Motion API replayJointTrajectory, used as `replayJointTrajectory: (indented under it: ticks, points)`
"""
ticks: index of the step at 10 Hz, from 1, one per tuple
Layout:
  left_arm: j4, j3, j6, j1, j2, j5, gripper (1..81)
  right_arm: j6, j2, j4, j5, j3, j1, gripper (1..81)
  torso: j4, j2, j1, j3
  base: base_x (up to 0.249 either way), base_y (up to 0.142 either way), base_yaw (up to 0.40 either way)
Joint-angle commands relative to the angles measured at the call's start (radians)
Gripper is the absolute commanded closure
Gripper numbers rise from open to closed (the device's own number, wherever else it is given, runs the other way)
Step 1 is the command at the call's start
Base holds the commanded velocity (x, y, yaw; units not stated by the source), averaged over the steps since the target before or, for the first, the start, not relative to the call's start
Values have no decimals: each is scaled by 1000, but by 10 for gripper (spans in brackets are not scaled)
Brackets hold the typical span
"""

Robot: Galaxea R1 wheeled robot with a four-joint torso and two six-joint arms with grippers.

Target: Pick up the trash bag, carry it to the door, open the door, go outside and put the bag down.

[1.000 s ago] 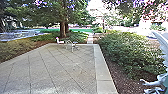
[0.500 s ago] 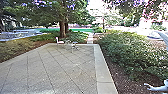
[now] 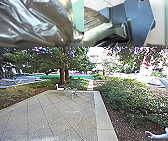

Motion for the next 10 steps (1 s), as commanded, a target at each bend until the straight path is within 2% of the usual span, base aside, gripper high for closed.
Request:
replayJointTrajectory:
  ticks: [1, 2, 4, 5, 6, 7, 8, 10]
  points:
    - [1, 4, 9, -52, -3, 58, 811, -1, 8, -6, -56, 7, 38, 10, 92, 0, 0, 0, 0, 0, 0]
    - [0, 4, 9, -54, -3, 58, 811, -1, 8, -6, -56, 7, 38, 10, 107, 0, 0, -30, 0, 0, 0]
    - [-2, 4, 9, -55, -1, 58, 811, -1, 8, -5, -56, 7, 40, 10, 171, 0, 0, -42, 0, 0, 0]
    - [-3, 4, 9, -57, -3, 57, 811, -1, 8, -2, -56, 6, 40, 10, 114, 0, 0, -20, 0, 0, 0]
    - [-5, 10, 9, -63, -7, 58, 811, -1, 7, -6, -56, 7, 40, 10, 140, 0, 0, -23, 0, 0, 0]
    - [-5, 22, 9, -69, -12, 58, 811, -3, 8, -8, -56, 9, 40, 10, 156, 0, 0, -95, 0, 0, 0]
    - [-7, 51, 9, -81, -29, 58, 811, -3, 7, -9, -56, 7, 38, 10, 161, 0, 0, -125, 0, 0, 0]
    - [-8, 170, -2, -120, -102, 60, 811, -3, 7, -8, -56, 4, 36, 10, 162, 0, 0, -171, 0, 0, 0]
